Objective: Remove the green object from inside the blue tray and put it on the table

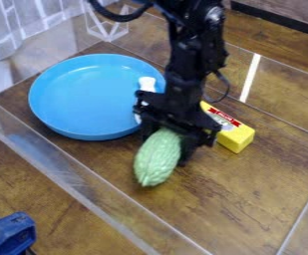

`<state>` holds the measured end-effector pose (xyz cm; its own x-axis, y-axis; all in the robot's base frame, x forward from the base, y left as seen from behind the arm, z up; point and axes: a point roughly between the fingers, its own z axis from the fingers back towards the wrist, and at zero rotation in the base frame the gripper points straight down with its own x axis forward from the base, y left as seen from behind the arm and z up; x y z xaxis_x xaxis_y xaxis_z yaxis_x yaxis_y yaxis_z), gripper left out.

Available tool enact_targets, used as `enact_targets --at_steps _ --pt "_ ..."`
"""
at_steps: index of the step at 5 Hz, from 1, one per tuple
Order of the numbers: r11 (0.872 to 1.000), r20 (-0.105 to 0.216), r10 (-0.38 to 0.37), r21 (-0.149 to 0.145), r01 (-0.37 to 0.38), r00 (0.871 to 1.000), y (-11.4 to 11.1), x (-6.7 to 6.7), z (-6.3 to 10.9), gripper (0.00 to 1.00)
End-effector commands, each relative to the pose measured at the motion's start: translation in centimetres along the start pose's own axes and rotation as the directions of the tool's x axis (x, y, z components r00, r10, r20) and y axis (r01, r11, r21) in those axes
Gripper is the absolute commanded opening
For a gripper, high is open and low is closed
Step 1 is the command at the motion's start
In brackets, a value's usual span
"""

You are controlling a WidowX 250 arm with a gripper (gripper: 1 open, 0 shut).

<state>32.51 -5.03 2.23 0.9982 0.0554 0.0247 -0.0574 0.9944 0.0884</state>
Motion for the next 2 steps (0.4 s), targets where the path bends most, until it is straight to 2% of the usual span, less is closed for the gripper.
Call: enact_targets --at_steps 1,2 --pt "0.999 0.058 -0.029 -0.01 0.03 0.998 0.3 -0.05 2.67 0.0" --pt "0.999 0.054 -0.041 -0.015 0.042 0.998 0.73 0.19 2.48 1.0"
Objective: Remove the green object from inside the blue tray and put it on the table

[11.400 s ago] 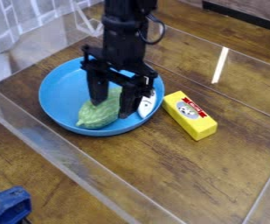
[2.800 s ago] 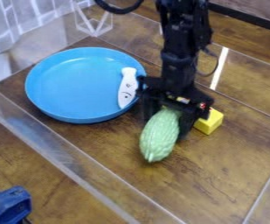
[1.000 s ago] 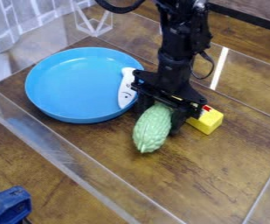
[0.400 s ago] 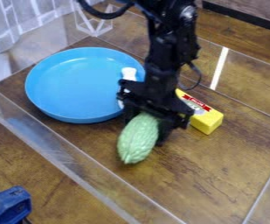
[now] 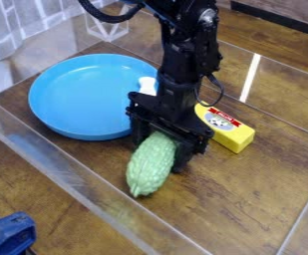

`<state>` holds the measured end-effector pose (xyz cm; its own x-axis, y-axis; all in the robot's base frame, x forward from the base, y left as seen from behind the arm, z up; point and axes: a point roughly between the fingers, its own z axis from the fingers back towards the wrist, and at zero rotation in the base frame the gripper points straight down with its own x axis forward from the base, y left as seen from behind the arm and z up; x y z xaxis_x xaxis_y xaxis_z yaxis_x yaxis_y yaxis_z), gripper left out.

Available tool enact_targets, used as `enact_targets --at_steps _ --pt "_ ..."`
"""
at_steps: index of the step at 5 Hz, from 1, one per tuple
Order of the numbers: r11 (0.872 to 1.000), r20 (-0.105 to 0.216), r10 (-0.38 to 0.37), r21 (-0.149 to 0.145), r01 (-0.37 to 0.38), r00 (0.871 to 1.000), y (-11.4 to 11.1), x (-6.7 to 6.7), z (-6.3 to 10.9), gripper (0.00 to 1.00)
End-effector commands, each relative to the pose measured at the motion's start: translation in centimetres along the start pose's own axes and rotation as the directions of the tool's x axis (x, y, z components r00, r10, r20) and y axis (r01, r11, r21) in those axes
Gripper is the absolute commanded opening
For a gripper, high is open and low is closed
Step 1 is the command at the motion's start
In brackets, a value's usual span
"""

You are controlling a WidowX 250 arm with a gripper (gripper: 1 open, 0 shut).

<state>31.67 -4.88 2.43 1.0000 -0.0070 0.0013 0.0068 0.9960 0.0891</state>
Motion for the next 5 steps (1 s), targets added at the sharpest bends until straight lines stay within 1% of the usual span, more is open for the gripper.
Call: enact_targets --at_steps 1,2,3,4,5 --pt "1.0 0.07 0.009 -0.014 -0.008 0.998 0.3 1.1 2.6 1.0" --pt "1.0 0.07 -0.005 -0.009 0.006 0.998 0.2 1.3 2.9 1.0" --pt "0.997 0.078 -0.08 -0.002 0.08 0.994 0.5 1.5 3.4 0.0" --pt "0.988 0.082 -0.151 -0.007 0.152 0.985 0.6 1.4 3.5 1.0" --pt "0.976 0.093 -0.216 -0.008 0.217 0.972 0.8 1.4 4.0 1.0"
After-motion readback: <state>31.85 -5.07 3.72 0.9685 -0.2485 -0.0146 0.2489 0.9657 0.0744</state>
